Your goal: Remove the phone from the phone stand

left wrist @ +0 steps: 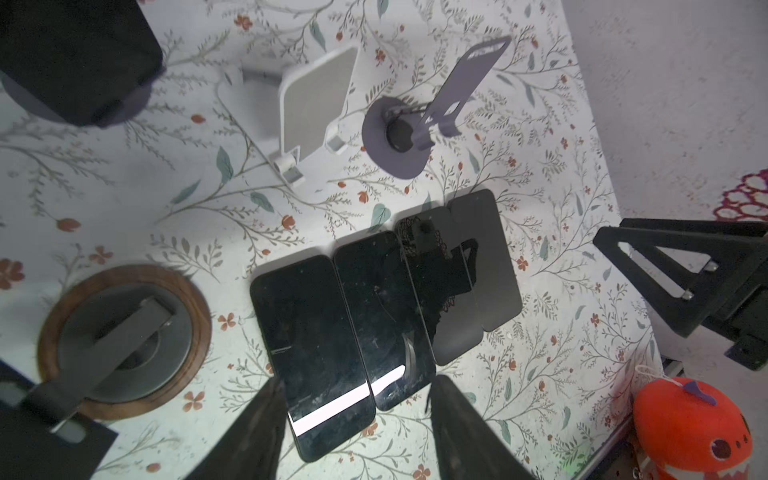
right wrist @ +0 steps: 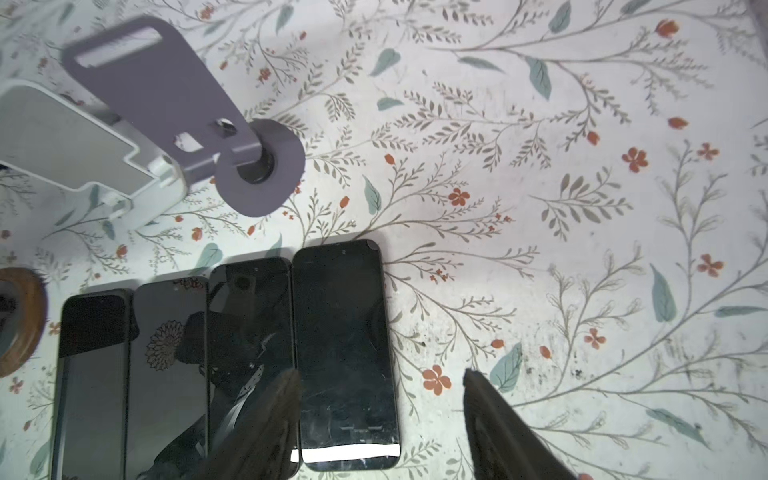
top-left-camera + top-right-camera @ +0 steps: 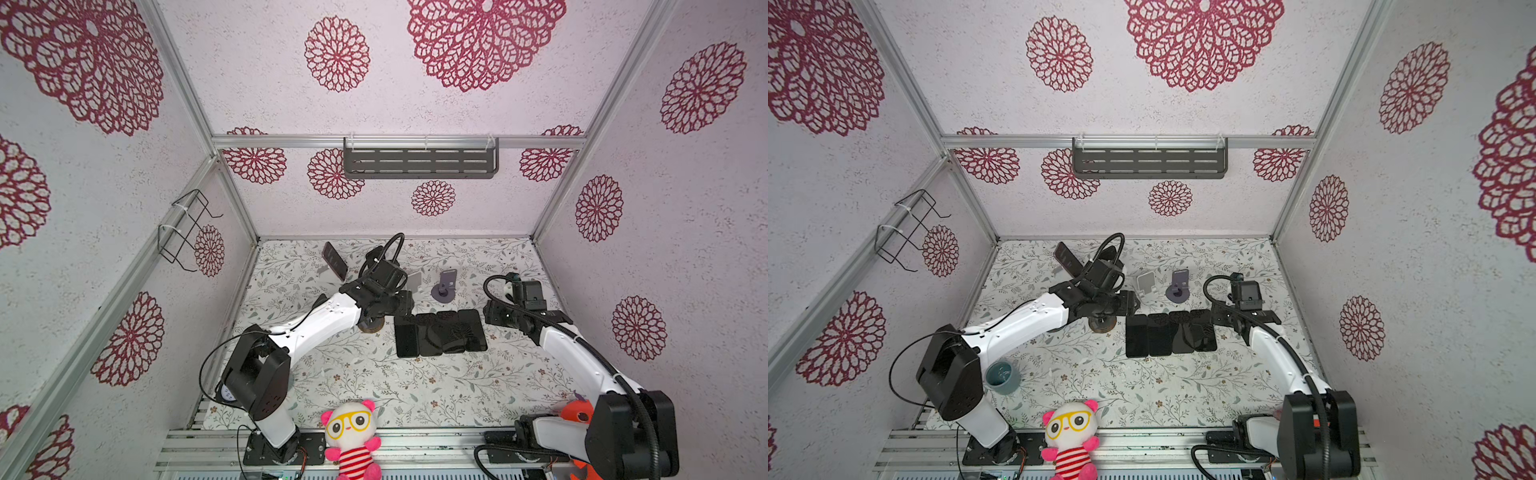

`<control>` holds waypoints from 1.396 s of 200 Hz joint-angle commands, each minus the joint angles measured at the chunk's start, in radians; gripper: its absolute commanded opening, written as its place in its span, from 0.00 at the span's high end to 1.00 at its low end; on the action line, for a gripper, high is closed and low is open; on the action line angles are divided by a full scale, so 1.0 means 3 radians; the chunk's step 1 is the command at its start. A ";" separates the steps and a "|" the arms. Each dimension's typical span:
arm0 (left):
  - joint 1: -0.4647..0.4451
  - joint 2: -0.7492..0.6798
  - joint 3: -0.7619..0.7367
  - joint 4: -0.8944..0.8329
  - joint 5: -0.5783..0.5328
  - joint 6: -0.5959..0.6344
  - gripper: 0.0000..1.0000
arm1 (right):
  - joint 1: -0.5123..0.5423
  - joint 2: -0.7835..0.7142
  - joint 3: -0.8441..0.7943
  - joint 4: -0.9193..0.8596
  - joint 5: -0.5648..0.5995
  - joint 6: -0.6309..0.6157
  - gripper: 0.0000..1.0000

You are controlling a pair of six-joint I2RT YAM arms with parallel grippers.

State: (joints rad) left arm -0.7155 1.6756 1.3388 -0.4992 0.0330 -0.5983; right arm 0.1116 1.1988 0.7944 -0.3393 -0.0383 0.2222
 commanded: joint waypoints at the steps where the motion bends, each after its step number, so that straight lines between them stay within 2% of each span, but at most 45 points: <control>1: 0.0022 -0.0173 0.0239 -0.0143 -0.0262 0.0445 0.39 | 0.0010 -0.0239 -0.0009 -0.0019 -0.0096 0.0061 0.34; 19: 0.0134 -0.0218 0.0410 -0.0372 -0.0418 0.0613 0.36 | 0.0012 -0.0458 -0.0059 -0.0015 -0.0055 0.0117 0.32; 32: 0.0260 -0.0267 0.0448 -0.0411 -0.0431 0.0708 0.34 | 0.0009 -0.0605 -0.0104 0.0006 -0.0097 0.0158 0.26; 61: 0.0606 -0.0351 0.0506 -0.0400 -0.0324 0.0914 0.30 | 0.0008 -0.0759 -0.0085 -0.0073 -0.0297 0.0155 0.25; 101: 0.1127 -0.0360 0.0635 -0.0419 -0.0227 0.1054 0.25 | 0.0009 -0.0835 -0.0039 -0.0188 -0.0315 0.0166 0.25; 116: 0.1387 -0.0336 0.0630 -0.0335 0.0014 0.1036 0.24 | 0.0007 -0.0833 -0.0049 -0.0194 -0.0314 0.0169 0.25; 141: 0.1655 -0.0184 0.0627 -0.0036 0.0697 0.1241 0.26 | 0.0011 -0.0728 -0.0048 -0.0214 -0.0338 0.0183 0.25; 154: 0.1711 -0.0048 0.0679 0.0055 0.1066 0.1452 0.27 | 0.0011 -0.0685 -0.0051 -0.0214 -0.0375 0.0185 0.26; 180: 0.1770 0.0396 0.1213 -0.0433 0.1281 0.1684 0.27 | 0.0009 -0.0672 -0.0069 -0.0266 -0.0384 0.0174 0.26; 194: 0.1766 0.0577 0.1360 -0.0471 0.1413 0.1810 0.26 | 0.0011 -0.0678 -0.0095 -0.0297 -0.0347 0.0154 0.26; 251: 0.1723 0.1070 0.1553 -0.0146 0.1516 0.1800 0.29 | 0.0009 -0.0697 -0.0160 -0.0298 -0.0313 0.0138 0.27; 279: 0.1647 0.1213 0.1572 -0.0003 0.1455 0.1823 0.31 | 0.0010 -0.0699 -0.0219 -0.0204 -0.0321 0.0187 0.27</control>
State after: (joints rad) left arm -0.1963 2.0048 1.7832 -0.5571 0.4541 -0.0952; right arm 0.1123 1.0000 0.7380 -0.4221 -0.1360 0.2638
